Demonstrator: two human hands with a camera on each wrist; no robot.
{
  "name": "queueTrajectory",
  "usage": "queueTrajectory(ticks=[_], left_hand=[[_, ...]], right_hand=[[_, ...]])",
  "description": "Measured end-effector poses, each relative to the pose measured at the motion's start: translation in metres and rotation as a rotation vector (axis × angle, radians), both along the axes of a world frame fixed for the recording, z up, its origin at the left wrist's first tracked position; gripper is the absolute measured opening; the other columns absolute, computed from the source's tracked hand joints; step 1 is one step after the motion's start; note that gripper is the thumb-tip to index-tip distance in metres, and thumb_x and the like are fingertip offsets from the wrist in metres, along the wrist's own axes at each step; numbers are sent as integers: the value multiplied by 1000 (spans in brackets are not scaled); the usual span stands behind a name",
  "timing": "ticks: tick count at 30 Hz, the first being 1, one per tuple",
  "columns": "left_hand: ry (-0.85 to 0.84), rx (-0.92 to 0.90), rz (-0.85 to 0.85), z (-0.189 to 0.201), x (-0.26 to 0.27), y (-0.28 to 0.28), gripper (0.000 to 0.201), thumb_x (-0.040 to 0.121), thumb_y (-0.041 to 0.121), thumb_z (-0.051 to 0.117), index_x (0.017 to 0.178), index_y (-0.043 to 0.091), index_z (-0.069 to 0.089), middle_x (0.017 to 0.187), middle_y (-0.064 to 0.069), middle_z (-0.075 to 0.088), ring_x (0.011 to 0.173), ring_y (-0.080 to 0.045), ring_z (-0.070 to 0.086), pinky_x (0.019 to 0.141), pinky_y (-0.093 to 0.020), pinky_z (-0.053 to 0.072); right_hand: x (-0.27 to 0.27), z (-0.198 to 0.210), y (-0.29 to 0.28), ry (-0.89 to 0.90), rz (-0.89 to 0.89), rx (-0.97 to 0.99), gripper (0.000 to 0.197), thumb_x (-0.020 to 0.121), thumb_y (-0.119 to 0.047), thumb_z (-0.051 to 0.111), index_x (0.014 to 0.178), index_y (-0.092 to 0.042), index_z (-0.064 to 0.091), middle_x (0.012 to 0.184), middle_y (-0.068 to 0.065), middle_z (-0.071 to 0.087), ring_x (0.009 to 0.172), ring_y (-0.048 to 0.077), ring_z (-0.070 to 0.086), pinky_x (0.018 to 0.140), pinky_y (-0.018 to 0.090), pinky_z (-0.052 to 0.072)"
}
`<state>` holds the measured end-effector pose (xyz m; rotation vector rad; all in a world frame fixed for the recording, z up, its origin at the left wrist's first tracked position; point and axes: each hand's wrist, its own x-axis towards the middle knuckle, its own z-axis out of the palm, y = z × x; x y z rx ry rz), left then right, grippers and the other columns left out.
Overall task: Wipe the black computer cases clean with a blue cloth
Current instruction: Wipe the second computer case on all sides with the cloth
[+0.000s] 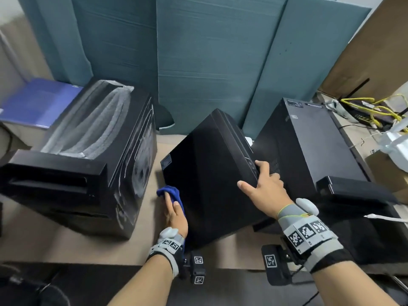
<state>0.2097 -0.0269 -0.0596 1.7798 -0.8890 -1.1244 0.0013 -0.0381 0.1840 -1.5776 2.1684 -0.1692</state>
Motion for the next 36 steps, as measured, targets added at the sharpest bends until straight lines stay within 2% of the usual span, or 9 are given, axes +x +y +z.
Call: queueTrajectory(ticks=[5,11,17,23,26,28,30,33,36], left_hand=[[-65,-78,-64,16,-25,22,56,109,31,26,158,40,1,168,10,-6,155,-12,-4,126,-43,5],[-180,-298,-231,99,-75,36,58,108,26,24,156,40,-7,161,17,-22,150,-5,-20,124,-36,-10],[-274,-577,-388,172,-126,43,58,107,37,22,159,37,-3,167,12,-14,152,-6,-17,122,-28,-13],[-393,-485,-372,114,-90,43,58,105,36,18,159,36,-2,168,14,-5,153,-5,-11,126,-39,-1],[-277,-381,-267,83,-75,48,58,107,27,24,156,44,-1,167,16,-1,152,-1,-9,126,-35,-5],[-259,-329,-194,67,-64,52,55,106,34,24,154,50,2,167,18,4,153,-1,-3,123,-26,-6],[-268,-277,-126,48,-54,55,55,101,46,18,154,52,6,164,23,6,154,-5,5,124,-26,-2],[-134,-185,-47,25,-38,56,52,106,40,26,156,48,13,166,14,14,154,-16,16,125,-39,14],[-103,-25,1,-5,-20,59,53,108,38,29,157,47,11,167,5,18,151,-23,24,122,-40,22]], right_hand=[[0,4,1,-51,-24,7,61,96,-62,40,148,-37,20,133,21,41,120,43,42,105,54,36],[7,13,4,-86,-38,8,51,101,-53,23,149,-35,24,135,26,41,122,43,39,105,55,31],[3,13,4,-130,-38,51,56,100,-60,17,152,-40,20,139,27,39,130,44,36,110,54,27],[-3,15,5,-131,-8,78,58,101,-60,14,155,-38,17,143,28,35,131,45,35,112,55,26],[-5,13,4,-130,-7,69,55,102,-57,14,153,-38,17,142,26,35,129,44,36,109,55,28],[-5,12,5,-130,-9,58,52,102,-53,15,152,-38,18,141,25,35,128,43,35,107,55,28],[-4,10,6,-128,-10,46,52,102,-50,16,152,-38,18,140,25,36,127,43,36,107,55,29],[-3,9,6,-129,-11,29,50,102,-45,19,152,-37,19,139,24,37,126,43,36,108,55,29],[1,9,6,-111,-18,15,49,103,-41,21,151,-36,21,136,25,38,123,43,37,108,56,29]])
